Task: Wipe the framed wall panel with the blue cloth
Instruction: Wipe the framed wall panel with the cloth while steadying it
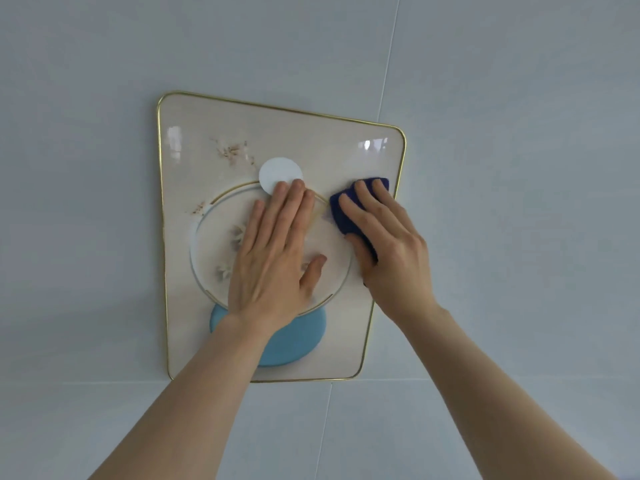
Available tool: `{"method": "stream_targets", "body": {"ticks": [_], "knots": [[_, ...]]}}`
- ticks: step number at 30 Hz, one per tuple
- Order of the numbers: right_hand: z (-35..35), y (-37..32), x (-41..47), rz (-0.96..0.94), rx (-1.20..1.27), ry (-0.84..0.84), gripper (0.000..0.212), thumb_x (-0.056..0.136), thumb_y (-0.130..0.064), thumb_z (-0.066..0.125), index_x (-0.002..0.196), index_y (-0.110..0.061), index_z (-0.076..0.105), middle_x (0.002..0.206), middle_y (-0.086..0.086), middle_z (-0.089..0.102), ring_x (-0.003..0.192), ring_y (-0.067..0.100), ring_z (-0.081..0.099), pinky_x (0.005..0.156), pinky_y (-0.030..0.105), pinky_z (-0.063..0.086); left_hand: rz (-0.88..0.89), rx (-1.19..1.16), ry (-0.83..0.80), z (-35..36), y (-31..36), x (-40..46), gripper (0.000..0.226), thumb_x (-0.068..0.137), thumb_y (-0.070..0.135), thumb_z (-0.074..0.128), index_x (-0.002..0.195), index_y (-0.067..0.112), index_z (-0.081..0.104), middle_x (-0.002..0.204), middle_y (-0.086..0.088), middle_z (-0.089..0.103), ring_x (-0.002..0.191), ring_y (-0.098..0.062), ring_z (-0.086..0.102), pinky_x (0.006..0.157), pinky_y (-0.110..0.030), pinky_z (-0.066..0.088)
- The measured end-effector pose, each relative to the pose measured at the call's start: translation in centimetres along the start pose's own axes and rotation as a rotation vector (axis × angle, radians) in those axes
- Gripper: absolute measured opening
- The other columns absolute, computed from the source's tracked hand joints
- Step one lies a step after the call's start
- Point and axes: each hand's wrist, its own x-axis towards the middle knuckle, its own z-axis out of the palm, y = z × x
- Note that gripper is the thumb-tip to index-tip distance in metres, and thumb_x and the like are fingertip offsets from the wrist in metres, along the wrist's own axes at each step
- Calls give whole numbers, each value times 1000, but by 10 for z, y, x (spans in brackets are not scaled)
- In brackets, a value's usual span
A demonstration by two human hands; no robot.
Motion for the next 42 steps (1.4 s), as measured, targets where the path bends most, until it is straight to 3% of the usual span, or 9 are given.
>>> {"method": "stream_targets", "body": {"ticks": [8, 11, 15, 19, 23, 28, 32, 37, 42], "knots": [[26, 8, 25, -132, -76, 100, 28, 105, -7, 61, 130, -12, 72, 147, 11, 61, 146, 32, 48, 108, 41, 53, 9, 54, 8, 17, -6, 0, 90, 96, 51, 50, 164, 11, 5, 174, -6, 1, 161, -23, -3, 131, -47, 7], [24, 9, 47, -87, -79, 190, 28, 105, -4, 59, 127, -12, 73, 146, 11, 63, 145, 31, 49, 105, 29, 49, 10, 49, 13, 17, -6, -2, 91, 95, 51, 50, 164, 11, 5, 174, -6, 2, 161, -23, -2, 131, -47, 6], [30, 4, 55, 53, -33, 273, 34, 102, 5, 59, 129, -10, 72, 146, 15, 62, 144, 36, 50, 114, 7, 26, 3, 57, 20, 17, -5, -2, 91, 96, 52, 48, 164, 11, 4, 174, -6, 1, 161, -23, -2, 131, -47, 6], [31, 2, -10, -9, -62, 162, 38, 100, 10, 57, 130, -9, 71, 147, 14, 60, 145, 34, 49, 117, 23, 38, 6, 22, 47, 18, -5, 0, 92, 93, 50, 54, 164, 11, 9, 174, -5, 4, 161, -22, 1, 131, -47, 7], [19, 16, -28, -121, -118, 63, 42, 97, 15, 58, 128, -10, 73, 144, 9, 63, 143, 29, 51, 107, 39, 54, 3, 21, 48, 18, -4, 0, 92, 93, 49, 54, 164, 11, 8, 174, -5, 4, 161, -22, 0, 131, -48, 9], [23, 1, 34, 66, -74, 221, 40, 96, 12, 59, 125, -11, 74, 143, 11, 65, 142, 30, 53, 101, 28, 49, 5, 27, 33, 16, -3, -1, 91, 94, 50, 51, 164, 12, 7, 174, -4, 2, 161, -22, -1, 131, -47, 8], [35, -11, 54, 16, -49, 206, 36, 97, 11, 60, 125, -7, 74, 144, 13, 64, 143, 32, 52, 104, 17, 41, 0, 44, 37, 17, -4, -1, 90, 96, 52, 49, 164, 12, 5, 174, -5, 0, 161, -22, -3, 131, -46, 5], [28, -3, -4, -114, -34, 65, 32, 106, -1, 52, 130, -7, 71, 147, 12, 61, 145, 31, 49, 113, 35, 49, 3, 22, 48, 17, -5, -1, 91, 96, 50, 53, 164, 12, 6, 174, -4, 2, 161, -21, -1, 131, -47, 9], [17, -5, -38, -70, -49, -23, 46, 88, 22, 62, 122, -6, 75, 141, 9, 66, 142, 28, 53, 106, 35, 54, 3, -13, 31, 6, -2, -1, 93, 94, 48, 59, 164, 11, 9, 174, -5, 5, 161, -21, 1, 131, -47, 12]]}}
